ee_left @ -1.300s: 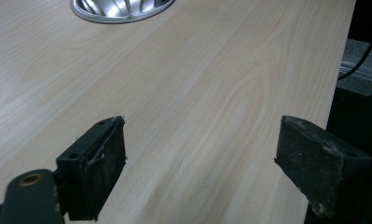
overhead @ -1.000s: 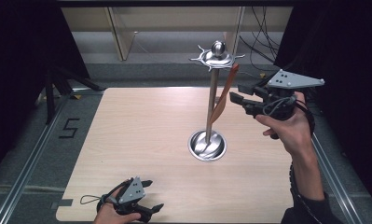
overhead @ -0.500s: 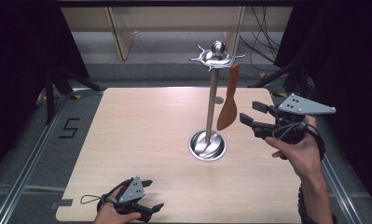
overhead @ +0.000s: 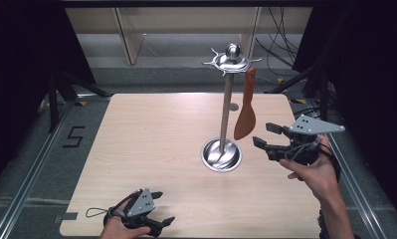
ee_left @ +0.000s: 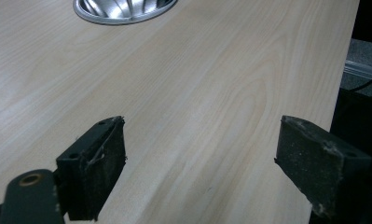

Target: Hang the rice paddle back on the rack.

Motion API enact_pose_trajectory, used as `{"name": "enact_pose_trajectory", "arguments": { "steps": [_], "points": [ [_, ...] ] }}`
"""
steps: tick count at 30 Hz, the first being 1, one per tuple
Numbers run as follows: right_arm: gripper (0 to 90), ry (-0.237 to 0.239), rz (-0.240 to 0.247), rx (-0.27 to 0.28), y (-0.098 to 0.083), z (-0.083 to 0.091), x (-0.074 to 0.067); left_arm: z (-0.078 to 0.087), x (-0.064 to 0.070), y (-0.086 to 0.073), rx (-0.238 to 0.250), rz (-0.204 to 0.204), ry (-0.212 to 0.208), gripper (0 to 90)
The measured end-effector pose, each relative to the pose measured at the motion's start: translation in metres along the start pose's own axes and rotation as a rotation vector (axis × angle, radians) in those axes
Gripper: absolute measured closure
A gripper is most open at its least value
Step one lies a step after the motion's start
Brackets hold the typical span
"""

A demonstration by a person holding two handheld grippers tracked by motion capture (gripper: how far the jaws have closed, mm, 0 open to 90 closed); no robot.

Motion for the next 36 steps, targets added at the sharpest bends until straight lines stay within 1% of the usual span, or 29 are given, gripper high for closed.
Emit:
{"name": "enact_pose_trajectory", "arguments": {
  "steps": [1, 3, 4, 5, 6, 7, 8, 9, 10, 11, 12, 13, 14, 15, 18, 19, 20, 21, 22, 23, 24, 25, 28, 29, 30, 33, 34, 35, 36],
  "points": [
    [36.8, -0.009, -0.019, 0.001, -0.003, -0.001, 0.001, 0.000, -0.001, 0.000, 0.004, 0.001, 0.015, 15.2],
    [36.8, -0.008, -0.024, 0.004, -0.005, -0.003, 0.001, -0.001, -0.001, 0.000, 0.016, 0.005, 0.012, 15.1],
    [36.7, -0.029, -0.025, 0.002, -0.008, -0.005, 0.001, -0.001, -0.002, 0.000, 0.017, 0.009, 0.014, 15.1],
    [36.0, -0.037, -0.010, -0.026, -0.014, -0.007, 0.001, 0.000, -0.004, 0.000, 0.000, 0.001, 0.010, 15.1],
    [35.9, -0.030, -0.020, -0.032, -0.016, -0.009, 0.001, 0.000, -0.004, 0.000, 0.002, -0.010, 0.009, 15.2],
    [35.4, -0.024, -0.018, -0.037, -0.018, -0.010, 0.001, -0.001, -0.004, 0.000, 0.015, 0.017, 0.011, 15.1],
    [34.0, -0.026, 0.003, -0.033, -0.020, -0.013, 0.003, -0.001, -0.002, 0.001, 0.028, 0.030, 0.005, 15.1],
    [33.4, -0.007, -0.024, -0.064, -0.024, -0.015, 0.001, 0.000, -0.002, 0.001, 0.009, 0.019, -0.002, 15.2],
    [33.4, 0.004, -0.021, -0.092, -0.028, -0.017, 0.000, 0.000, -0.002, 0.001, 0.009, 0.019, -0.002, 15.1],
    [33.4, 0.000, -0.005, -0.097, -0.031, -0.020, 0.000, 0.000, -0.002, 0.001, 0.008, 0.015, 0.005, 15.1],
    [33.4, 0.007, -0.023, -0.115, -0.035, -0.022, -0.002, 0.000, -0.003, 0.001, 0.007, 0.005, 0.009, 15.2],
    [33.4, 0.016, -0.010, -0.147, -0.039, -0.024, -0.003, 0.000, -0.003, 0.002, 0.007, 0.005, 0.005, 15.2],
    [33.4, 0.016, -0.010, -0.147, -0.039, -0.024, -0.003, 0.000, -0.003, 0.002, 0.007, 0.005, 0.005, 15.2],
    [33.3, 0.021, -0.029, -0.159, -0.045, -0.028, -0.005, 0.000, -0.002, 0.001, -0.002, -0.005, 0.002, 15.1],
    [33.0, 0.027, -0.020, -0.193, -0.054, -0.033, -0.007, 0.000, 0.000, 0.002, 0.009, 0.006, -0.011, 15.1],
    [33.0, 0.022, -0.025, -0.191, -0.056, -0.034, -0.007, 0.000, -0.001, 0.001, 0.004, 0.002, -0.006, 15.1],
    [33.0, 0.017, -0.014, -0.193, -0.058, -0.035, -0.006, 0.000, -0.001, 0.001, 0.002, 0.000, -0.003, 15.1],
    [32.9, 0.029, -0.036, -0.209, -0.060, -0.036, -0.008, 0.000, 0.000, 0.002, 0.008, 0.005, -0.003, 15.1],
    [33.0, 0.025, -0.034, -0.202, -0.062, -0.037, -0.008, 0.000, 0.000, 0.002, 0.011, 0.003, -0.001, 15.1],
    [32.9, 0.031, -0.021, -0.213, -0.063, -0.038, -0.007, 0.000, 0.000, 0.002, 0.014, 0.005, 0.000, 15.1],
    [32.8, 0.030, -0.038, -0.207, -0.064, -0.039, -0.009, 0.000, 0.000, 0.002, 0.016, 0.004, -0.004, 15.1],
    [32.7, 0.032, -0.032, -0.219, -0.066, -0.039, -0.008, 0.000, 0.000, 0.003, 0.013, -0.001, 0.001, 15.1],
    [32.7, 0.029, -0.042, -0.214, -0.067, -0.038, -0.009, 0.000, 0.000, 0.002, 0.001, -0.016, 0.012, 15.2],
    [32.7, 0.021, -0.028, -0.206, -0.067, -0.038, -0.008, -0.001, 0.001, 0.003, 0.016, -0.010, 0.009, 15.1],
    [32.7, 0.018, -0.020, -0.207, -0.067, -0.037, -0.007, 0.000, 0.001, 0.002, 0.010, -0.011, 0.001, 15.2],
    [32.7, 0.021, -0.038, -0.212, -0.070, -0.038, -0.010, 0.000, 0.001, 0.002, 0.006, -0.012, 0.005, 15.2],
    [32.7, 0.026, -0.034, -0.218, -0.071, -0.038, -0.010, 0.000, 0.001, 0.002, 0.006, -0.012, 0.005, 15.1],
    [32.6, 0.022, -0.036, -0.213, -0.073, -0.039, -0.011, -0.001, 0.001, 0.002, 0.014, -0.012, 0.019, 15.2],
    [32.6, 0.028, -0.006, -0.220, -0.074, -0.040, -0.009, 0.000, 0.002, 0.002, 0.006, -0.011, 0.014, 15.2]
  ]
}}
Point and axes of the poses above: each handheld gripper's, and its own axes: z roughly backward along the jaws, y roughly out of its top, x roughly to its right, the point moved 6 cm from there along -z, roughly forward along the jaws, and after that the axes turned 12 degrees about -x, right-handed, at the moved point
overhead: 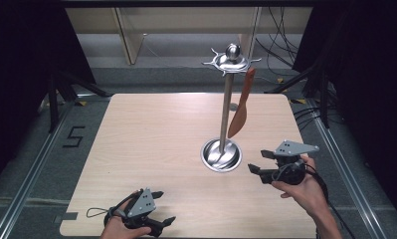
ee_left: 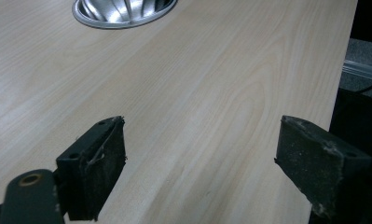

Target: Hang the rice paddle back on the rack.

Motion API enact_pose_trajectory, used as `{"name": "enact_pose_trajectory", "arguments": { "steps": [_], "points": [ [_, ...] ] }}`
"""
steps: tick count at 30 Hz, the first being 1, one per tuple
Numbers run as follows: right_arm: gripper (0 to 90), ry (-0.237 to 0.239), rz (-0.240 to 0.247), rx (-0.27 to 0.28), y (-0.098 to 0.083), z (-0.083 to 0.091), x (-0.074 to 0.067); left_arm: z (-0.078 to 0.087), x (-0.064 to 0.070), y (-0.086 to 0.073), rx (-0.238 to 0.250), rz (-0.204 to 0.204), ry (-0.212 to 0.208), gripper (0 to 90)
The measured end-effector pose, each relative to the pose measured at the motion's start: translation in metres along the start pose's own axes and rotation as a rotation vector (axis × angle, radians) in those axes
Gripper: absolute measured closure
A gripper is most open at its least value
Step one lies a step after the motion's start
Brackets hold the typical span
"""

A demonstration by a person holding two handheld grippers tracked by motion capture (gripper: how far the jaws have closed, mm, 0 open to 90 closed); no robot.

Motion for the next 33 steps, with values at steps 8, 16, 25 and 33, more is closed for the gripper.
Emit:
{"name": "enact_pose_trajectory", "arguments": {
  "steps": [8, 16, 25, 33],
  "points": [
    [32.7, -0.007, -0.025, -0.007, -0.008, -0.004, 0.000, 0.000, -0.001, -0.001, -0.007, -0.008, -0.003, 15.2],
    [32.4, -0.003, -0.037, -0.013, -0.016, -0.003, -0.002, 0.000, 0.000, -0.001, -0.008, -0.007, -0.006, 15.1],
    [32.3, 0.016, -0.052, -0.042, -0.030, -0.009, -0.006, 0.000, 0.000, -0.001, -0.007, -0.006, -0.005, 15.2],
    [31.8, 0.036, -0.051, -0.056, -0.037, -0.012, -0.013, 0.000, -0.002, -0.002, -0.020, -0.023, 0.005, 15.2]
  ]
}}
Point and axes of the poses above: each handheld gripper's, and its own axes: z roughly backward along the jaws, y roughly out of its top, x roughly to its right, the point moved 6 cm from there along -z, roughly forward along the jaws, and after that the axes turned 12 degrees about -x, right-handed, at the moved point
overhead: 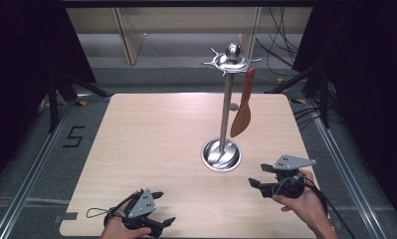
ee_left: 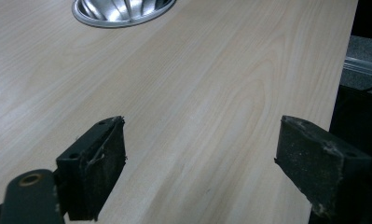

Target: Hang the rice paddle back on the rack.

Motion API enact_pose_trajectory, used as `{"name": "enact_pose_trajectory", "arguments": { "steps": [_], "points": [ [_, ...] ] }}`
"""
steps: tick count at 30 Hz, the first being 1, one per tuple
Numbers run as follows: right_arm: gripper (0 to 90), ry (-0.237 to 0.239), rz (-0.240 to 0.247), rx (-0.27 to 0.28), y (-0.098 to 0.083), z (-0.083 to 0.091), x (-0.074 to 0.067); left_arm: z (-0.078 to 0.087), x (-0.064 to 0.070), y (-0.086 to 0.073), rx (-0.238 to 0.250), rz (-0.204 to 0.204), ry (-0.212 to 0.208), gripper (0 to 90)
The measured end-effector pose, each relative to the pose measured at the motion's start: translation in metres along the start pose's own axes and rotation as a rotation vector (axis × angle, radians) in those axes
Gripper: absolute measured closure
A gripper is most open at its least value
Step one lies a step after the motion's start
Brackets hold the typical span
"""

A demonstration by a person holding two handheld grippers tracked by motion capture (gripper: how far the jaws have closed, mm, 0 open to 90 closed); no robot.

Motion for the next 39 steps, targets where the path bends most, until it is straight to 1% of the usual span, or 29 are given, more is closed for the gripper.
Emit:
{"name": "enact_pose_trajectory", "arguments": {
  "steps": [3, 4, 5, 6, 7, 8, 9, 10, 12, 13, 15, 17, 18, 21, 23, 24, 25, 26, 27, 29, 30, 31, 32, 33, 35, 36, 37, 38, 39],
  "points": [
    [31.7, 0.000, 0.004, 0.005, -0.002, -0.001, -0.001, 0.000, 0.000, 0.000, -0.001, -0.001, 0.004, 15.1],
    [31.7, 0.007, 0.006, -0.009, -0.004, -0.002, -0.002, 0.000, 0.000, 0.000, -0.002, -0.002, 0.003, 15.2],
    [31.6, 0.011, 0.020, -0.004, -0.005, -0.003, -0.001, 0.000, 0.000, 0.000, -0.001, -0.001, 0.006, 15.1],
    [31.6, 0.004, 0.021, -0.011, -0.006, -0.003, -0.001, -0.001, 0.000, 0.000, 0.010, 0.005, 0.007, 15.2],
    [31.6, 0.011, 0.004, -0.014, -0.008, -0.004, -0.003, -0.001, 0.003, 0.001, 0.022, 0.025, -0.017, 15.2],
    [31.5, 0.012, 0.015, -0.024, -0.009, -0.004, -0.002, 0.000, 0.000, 0.000, -0.003, -0.003, 0.003, 15.2],
    [31.5, 0.013, -0.006, -0.019, -0.010, -0.006, -0.004, 0.000, 0.000, 0.000, -0.001, -0.004, 0.006, 15.1],
    [31.5, 0.005, 0.018, -0.028, -0.011, -0.005, -0.002, 0.000, 0.001, 0.001, 0.012, 0.003, -0.002, 15.2],
    [31.5, 0.016, -0.003, -0.028, -0.013, -0.007, -0.004, 0.000, 0.001, 0.001, 0.013, 0.005, -0.002, 15.2],
    [31.5, 0.023, -0.002, -0.037, -0.014, -0.007, -0.005, 0.000, 0.001, 0.001, 0.013, 0.005, -0.002, 15.2],
    [31.2, 0.005, 0.012, -0.026, -0.015, -0.008, -0.003, 0.000, 0.002, 0.001, 0.019, 0.010, -0.006, 15.1],
    [31.1, 0.008, 0.019, -0.028, -0.016, -0.009, -0.004, 0.000, 0.003, 0.001, 0.016, 0.015, -0.015, 15.2],
    [31.0, 0.012, 0.006, -0.036, -0.018, -0.009, -0.005, 0.000, 0.003, 0.001, 0.017, 0.014, -0.014, 15.2],
    [30.6, 0.017, 0.002, -0.031, -0.019, -0.009, -0.007, 0.000, 0.003, 0.001, 0.018, 0.014, -0.015, 15.2],
    [29.6, 0.023, 0.033, -0.023, -0.019, -0.009, -0.007, 0.000, 0.002, 0.001, 0.022, 0.009, -0.003, 15.1],
    [29.4, 0.012, 0.029, -0.012, -0.019, -0.009, -0.007, 0.000, 0.003, 0.001, 0.017, 0.008, -0.004, 15.2],
    [29.0, 0.017, -0.008, -0.022, -0.021, -0.008, -0.010, 0.000, 0.002, 0.000, 0.009, -0.001, 0.000, 15.2],
    [28.3, 0.013, 0.007, -0.019, -0.021, -0.008, -0.009, 0.000, 0.002, 0.000, 0.007, 0.002, -0.007, 15.2],
    [28.0, 0.018, -0.005, -0.027, -0.023, -0.008, -0.010, 0.000, 0.002, 0.000, 0.007, 0.002, -0.007, 15.2],
    [27.9, 0.015, 0.007, -0.020, -0.024, -0.009, -0.009, 0.000, 0.002, 0.000, 0.007, 0.006, -0.006, 15.2],
    [27.9, 0.009, 0.008, -0.023, -0.025, -0.010, -0.009, -0.002, 0.002, 0.001, 0.019, 0.013, -0.005, 15.2],
    [27.8, 0.023, -0.023, -0.031, -0.027, -0.010, -0.012, -0.002, 0.002, 0.001, 0.020, 0.014, -0.005, 15.2],
    [27.6, 0.014, 0.005, -0.026, -0.028, -0.011, -0.009, -0.001, 0.002, 0.001, 0.018, 0.010, 0.001, 15.2],
    [27.6, 0.022, -0.012, -0.039, -0.029, -0.011, -0.011, 0.000, 0.002, 0.000, 0.008, 0.004, -0.005, 15.2],
    [27.3, 0.015, -0.010, -0.032, -0.031, -0.011, -0.011, -0.001, 0.002, 0.001, 0.020, 0.007, 0.002, 15.2],
    [27.2, 0.013, 0.002, -0.035, -0.031, -0.011, -0.010, -0.002, 0.002, 0.001, 0.019, 0.013, -0.006, 15.2],
    [27.2, 0.030, -0.021, -0.047, -0.033, -0.011, -0.013, -0.002, 0.002, 0.001, 0.020, 0.014, -0.005, 15.2],
    [27.2, 0.013, 0.001, -0.028, -0.033, -0.011, -0.011, -0.002, 0.002, 0.001, 0.020, 0.015, -0.006, 15.2],
    [27.2, 0.018, -0.012, -0.036, -0.034, -0.011, -0.012, 0.000, 0.002, 0.000, 0.007, 0.007, -0.008, 15.2]
  ]
}}
Point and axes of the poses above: each handheld gripper's, and its own axes: z roughly backward along the jaws, y roughly out of its top, x roughly to its right, the point moved 6 cm from there along -z, roughly forward along the jaws, and after that the axes turned 12 degrees about -x, right-handed, at the moved point
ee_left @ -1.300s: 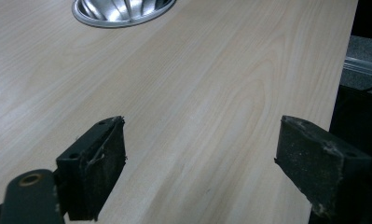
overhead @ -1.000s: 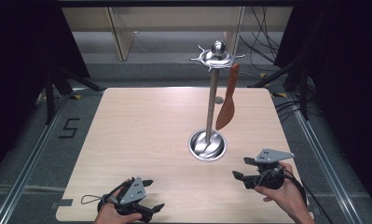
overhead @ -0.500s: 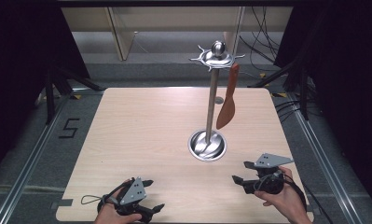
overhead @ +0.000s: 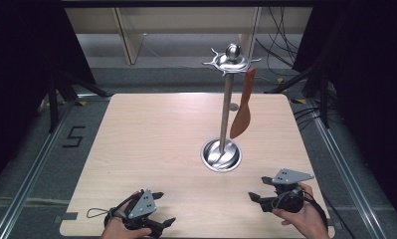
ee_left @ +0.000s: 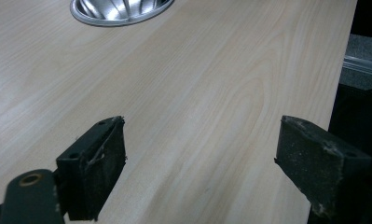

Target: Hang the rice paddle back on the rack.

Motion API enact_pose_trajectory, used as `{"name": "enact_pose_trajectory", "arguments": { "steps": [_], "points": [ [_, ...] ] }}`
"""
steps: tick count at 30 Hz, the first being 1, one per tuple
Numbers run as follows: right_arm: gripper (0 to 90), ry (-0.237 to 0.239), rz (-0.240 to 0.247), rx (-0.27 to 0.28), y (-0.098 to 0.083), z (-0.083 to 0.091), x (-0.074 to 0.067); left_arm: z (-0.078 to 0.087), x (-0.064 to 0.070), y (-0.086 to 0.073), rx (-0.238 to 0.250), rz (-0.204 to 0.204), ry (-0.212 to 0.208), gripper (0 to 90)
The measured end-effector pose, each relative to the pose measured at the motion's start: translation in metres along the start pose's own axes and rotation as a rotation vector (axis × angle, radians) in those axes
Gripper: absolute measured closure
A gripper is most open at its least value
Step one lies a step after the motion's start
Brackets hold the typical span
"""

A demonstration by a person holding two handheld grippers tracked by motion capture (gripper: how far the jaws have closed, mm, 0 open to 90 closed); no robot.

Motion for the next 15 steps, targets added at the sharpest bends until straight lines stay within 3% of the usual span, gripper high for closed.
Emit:
{"name": "enact_pose_trajectory", "arguments": {
  "steps": [1, 8, 11, 12, 15],
  "points": [
    [27.2, 0.008, 0.019, 0.000, -0.001, -0.001, 0.000, 0.000, 0.000, 0.000, 0.002, -0.003, 0.001, 15.2],
    [27.2, -0.004, -0.017, -0.004, -0.009, -0.006, -0.003, -0.002, 0.001, 0.000, 0.013, 0.004, 0.002, 15.2],
    [27.2, 0.000, 0.005, -0.014, -0.012, -0.007, -0.003, -0.001, 0.001, 0.000, 0.012, 0.006, 0.002, 15.2],
    [27.1, 0.007, -0.029, -0.023, -0.014, -0.007, -0.006, -0.002, 0.001, 0.000, 0.014, 0.004, 0.003, 15.2],
    [26.9, 0.005, -0.002, -0.012, -0.016, -0.007, -0.006, -0.001, 0.000, 0.000, 0.012, 0.008, 0.003, 15.2]
  ]
}}
Point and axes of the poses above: each handheld gripper's, and its own axes: z roughly backward along the jaws, y roughly out of its top, x roughly to its right, the point moved 6 cm from there along -z, roughly forward along the jaws, and after that the axes turned 12 degrees about -x, right-handed, at the moved point
